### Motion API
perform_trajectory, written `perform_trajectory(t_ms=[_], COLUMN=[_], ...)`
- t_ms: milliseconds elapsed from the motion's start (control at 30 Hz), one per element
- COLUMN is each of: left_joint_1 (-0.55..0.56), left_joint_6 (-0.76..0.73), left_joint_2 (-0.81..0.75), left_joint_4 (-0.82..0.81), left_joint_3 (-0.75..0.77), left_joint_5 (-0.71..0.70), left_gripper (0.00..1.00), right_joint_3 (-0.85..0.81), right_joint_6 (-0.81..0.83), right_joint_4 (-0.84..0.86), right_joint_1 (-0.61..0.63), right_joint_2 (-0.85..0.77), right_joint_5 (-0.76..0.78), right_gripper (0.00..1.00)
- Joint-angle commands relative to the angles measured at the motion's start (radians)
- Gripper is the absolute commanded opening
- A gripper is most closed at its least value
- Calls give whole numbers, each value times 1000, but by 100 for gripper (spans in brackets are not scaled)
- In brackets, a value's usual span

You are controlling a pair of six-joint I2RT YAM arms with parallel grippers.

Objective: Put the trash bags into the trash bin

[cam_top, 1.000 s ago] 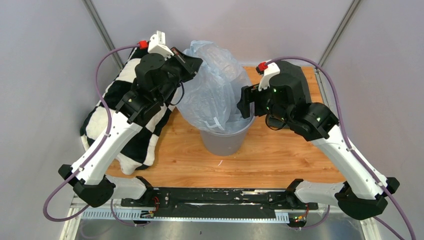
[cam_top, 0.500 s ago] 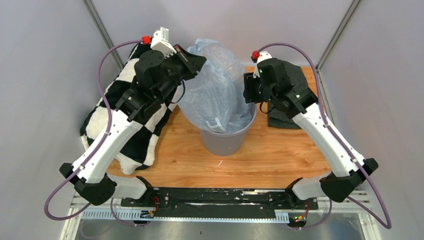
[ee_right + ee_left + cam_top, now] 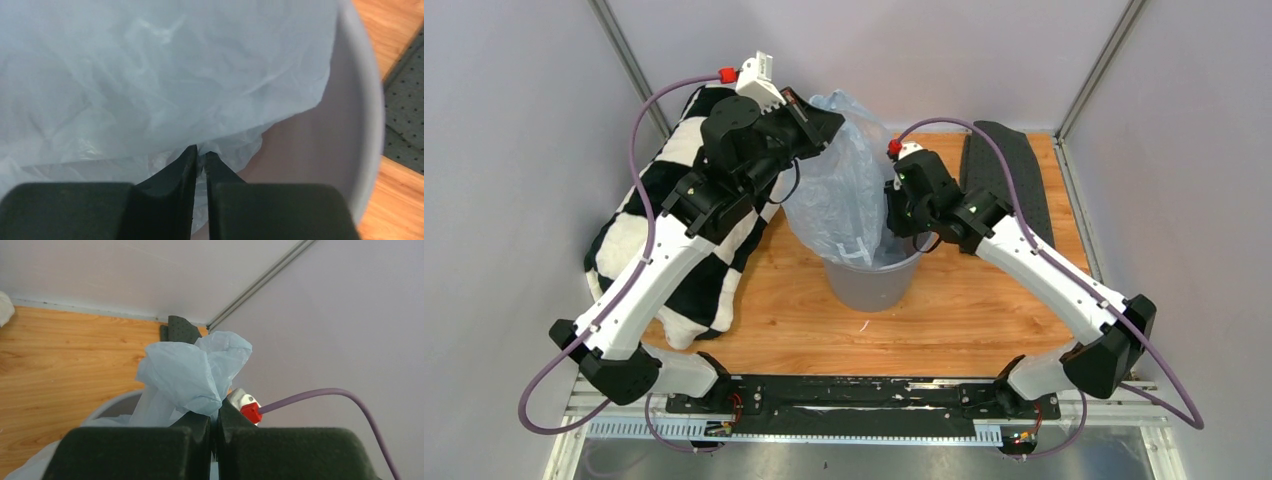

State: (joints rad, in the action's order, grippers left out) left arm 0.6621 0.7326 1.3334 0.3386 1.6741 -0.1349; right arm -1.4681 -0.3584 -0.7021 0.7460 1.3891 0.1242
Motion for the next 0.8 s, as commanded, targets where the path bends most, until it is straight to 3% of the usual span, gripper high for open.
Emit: perform_trajectory(t_ms=[0, 133, 433, 600, 767], left_joint_1=[-9, -9, -9, -9, -5], left_joint_6=[-20, -47, -98, -106, -89], left_joint_2=[17, 34, 113, 152, 173], left_joint_4=[3, 20, 81, 98, 100], left_joint_3=[6, 11, 97, 138, 150], left_joint_5=[44, 58, 121, 152, 179], left_gripper=[0, 0, 0, 0, 0], right_joint_3=[18, -2, -18, -26, -57], right_joint_6=[-39, -50, -43, 10, -16], right_joint_4=[16, -12, -54, -40, -37], right_joint_1=[23, 22, 24, 48, 168], right_joint_2=[-4, -95, -255, -306, -280], right_joint_5=[23, 42, 27, -66, -23], right_gripper=[17, 39, 73, 80, 80])
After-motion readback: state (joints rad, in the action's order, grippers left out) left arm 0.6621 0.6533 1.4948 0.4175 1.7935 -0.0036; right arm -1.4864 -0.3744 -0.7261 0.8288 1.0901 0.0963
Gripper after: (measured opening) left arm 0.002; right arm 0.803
